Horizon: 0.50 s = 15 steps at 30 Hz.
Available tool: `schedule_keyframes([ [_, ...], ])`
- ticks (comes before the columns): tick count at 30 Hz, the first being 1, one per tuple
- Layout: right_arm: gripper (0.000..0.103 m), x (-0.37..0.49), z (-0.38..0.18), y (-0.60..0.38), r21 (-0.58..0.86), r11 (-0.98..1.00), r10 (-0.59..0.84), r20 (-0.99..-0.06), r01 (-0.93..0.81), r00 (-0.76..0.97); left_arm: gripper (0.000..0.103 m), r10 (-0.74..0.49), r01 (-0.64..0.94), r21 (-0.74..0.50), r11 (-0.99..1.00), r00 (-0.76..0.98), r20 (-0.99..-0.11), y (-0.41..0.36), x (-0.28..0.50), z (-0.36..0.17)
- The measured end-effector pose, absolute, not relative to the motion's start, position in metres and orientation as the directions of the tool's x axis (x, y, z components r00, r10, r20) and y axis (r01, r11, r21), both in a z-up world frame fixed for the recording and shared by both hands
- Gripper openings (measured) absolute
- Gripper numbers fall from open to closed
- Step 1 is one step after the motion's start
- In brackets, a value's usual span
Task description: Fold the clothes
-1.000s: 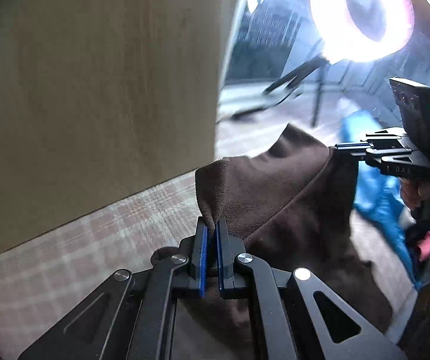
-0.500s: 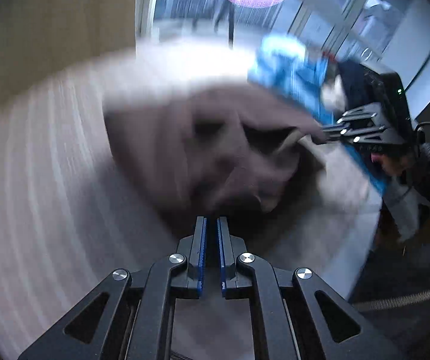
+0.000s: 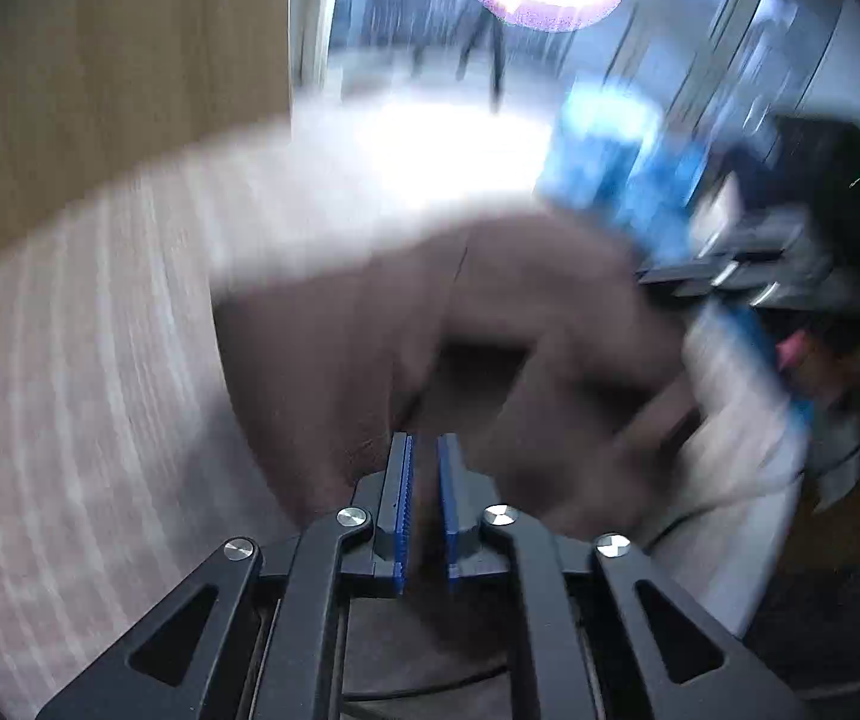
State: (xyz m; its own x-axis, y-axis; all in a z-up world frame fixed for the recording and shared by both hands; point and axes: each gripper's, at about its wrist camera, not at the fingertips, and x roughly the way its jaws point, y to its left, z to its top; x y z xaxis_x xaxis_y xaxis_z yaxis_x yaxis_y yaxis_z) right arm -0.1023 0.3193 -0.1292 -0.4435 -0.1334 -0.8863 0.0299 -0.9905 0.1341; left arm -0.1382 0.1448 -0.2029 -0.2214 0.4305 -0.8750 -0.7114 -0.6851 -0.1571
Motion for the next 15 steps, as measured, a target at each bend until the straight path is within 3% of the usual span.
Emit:
schedule_keyframes([
  [4,0.01,-0.079,-0.107,0.331,0.163,-0.987,-0.143,-0.866,0.0,-0.479,0.006,0.509,-0.652,-0.256,-0.714,-0.232,-0.829,0.121,-0.123,-0.172],
  [5,0.013,-0.072,-0.093,0.332,0.18,-0.984,-0.159,-0.85,0.007,-0.503,0.011,0.535,-0.668,-0.258,-0.698,-0.246,-0.808,0.121,-0.112,-0.157],
  [6,0.017,-0.065,-0.078,0.329,0.194,-0.981,-0.18,-0.829,0.031,-0.529,0.017,0.546,-0.694,-0.244,-0.678,-0.253,-0.798,0.125,-0.099,-0.145],
  [7,0.029,-0.062,-0.074,0.323,0.189,-0.981,-0.187,-0.823,0.053,-0.536,0.02,0.553,-0.722,-0.226,-0.654,-0.252,-0.794,0.13,-0.087,-0.137],
  [9,0.042,-0.06,-0.078,0.307,0.155,-0.983,-0.182,-0.833,0.094,-0.523,0.023,0.569,-0.777,-0.202,-0.596,-0.23,-0.79,0.147,-0.065,-0.129],
  [15,0.042,-0.056,-0.095,0.273,0.099,-0.983,-0.162,-0.859,0.153,-0.486,0.022,0.552,-0.869,-0.055,-0.492,-0.262,-0.791,0.207,-0.043,-0.14],
])
